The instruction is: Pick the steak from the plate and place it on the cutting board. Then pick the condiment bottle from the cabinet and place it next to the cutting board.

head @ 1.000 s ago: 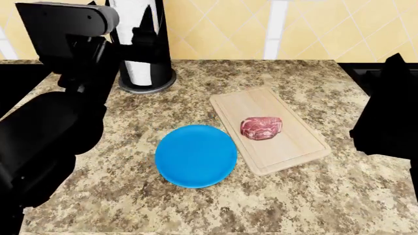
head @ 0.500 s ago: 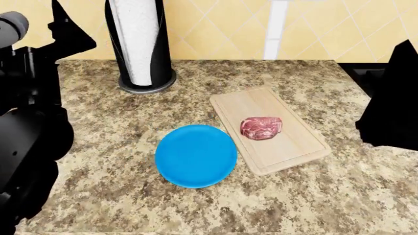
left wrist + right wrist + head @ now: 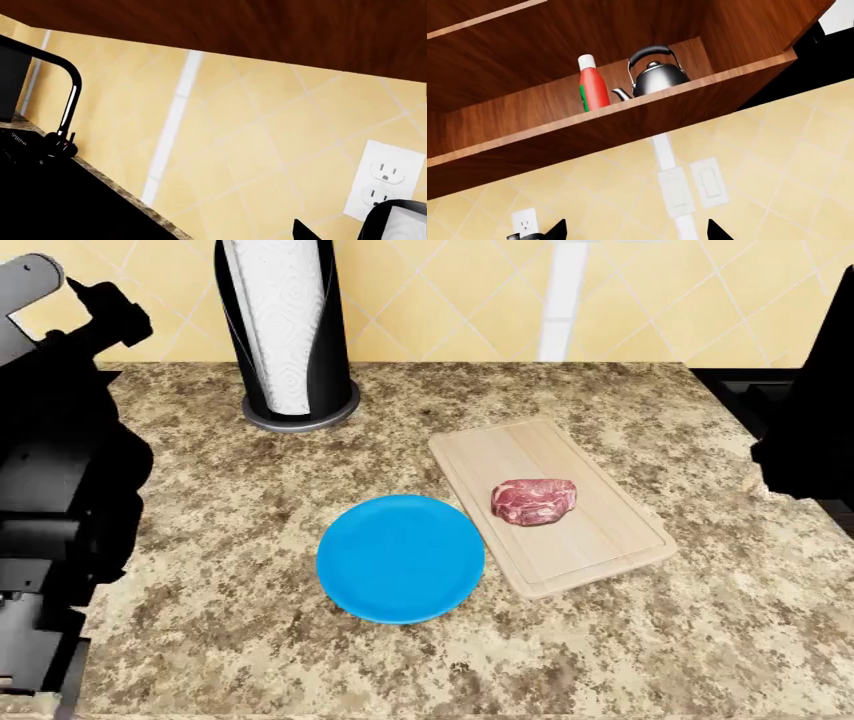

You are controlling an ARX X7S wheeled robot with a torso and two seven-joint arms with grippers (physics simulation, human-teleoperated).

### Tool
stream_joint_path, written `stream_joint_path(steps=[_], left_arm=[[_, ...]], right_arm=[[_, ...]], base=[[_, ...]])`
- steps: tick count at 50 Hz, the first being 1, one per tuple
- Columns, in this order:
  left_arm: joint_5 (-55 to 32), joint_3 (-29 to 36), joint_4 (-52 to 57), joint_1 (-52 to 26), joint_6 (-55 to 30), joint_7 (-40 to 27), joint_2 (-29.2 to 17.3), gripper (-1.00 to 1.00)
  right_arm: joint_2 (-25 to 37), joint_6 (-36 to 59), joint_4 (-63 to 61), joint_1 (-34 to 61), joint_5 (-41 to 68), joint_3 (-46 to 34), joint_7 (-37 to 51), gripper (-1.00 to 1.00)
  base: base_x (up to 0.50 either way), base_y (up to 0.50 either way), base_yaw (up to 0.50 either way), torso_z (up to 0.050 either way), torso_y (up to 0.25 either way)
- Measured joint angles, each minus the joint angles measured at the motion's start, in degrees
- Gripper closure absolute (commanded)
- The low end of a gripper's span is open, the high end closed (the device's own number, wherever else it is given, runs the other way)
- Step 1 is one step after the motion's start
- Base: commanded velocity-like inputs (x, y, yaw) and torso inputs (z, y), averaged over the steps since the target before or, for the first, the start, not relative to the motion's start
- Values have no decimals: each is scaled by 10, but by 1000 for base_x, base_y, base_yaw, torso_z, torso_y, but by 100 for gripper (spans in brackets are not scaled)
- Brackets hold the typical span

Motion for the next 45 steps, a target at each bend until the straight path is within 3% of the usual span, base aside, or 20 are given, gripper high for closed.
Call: stream_joint_path(steps=[8,16,36,45], left_arm=[[11,-11,-213,-76,41,58,50,-100],[64,-10,-324,-116,62,88,82,-100],[200,-105,-402,-135,75,151,123,-100],[246,-147,-409,-136,76,163,129,-100]], right_arm=[[5,26,2,96,46,-34,24,-100],[2,53,7,168,82,-55,38,-100],[-65,176,101,390,192,-126,48,-100],[-99,222,156,446,207,-158,33,-100]], base=[[0,0,0,0,0],[0,0,0,0,0],[5,0,0,0,0],[500,0,0,0,0]])
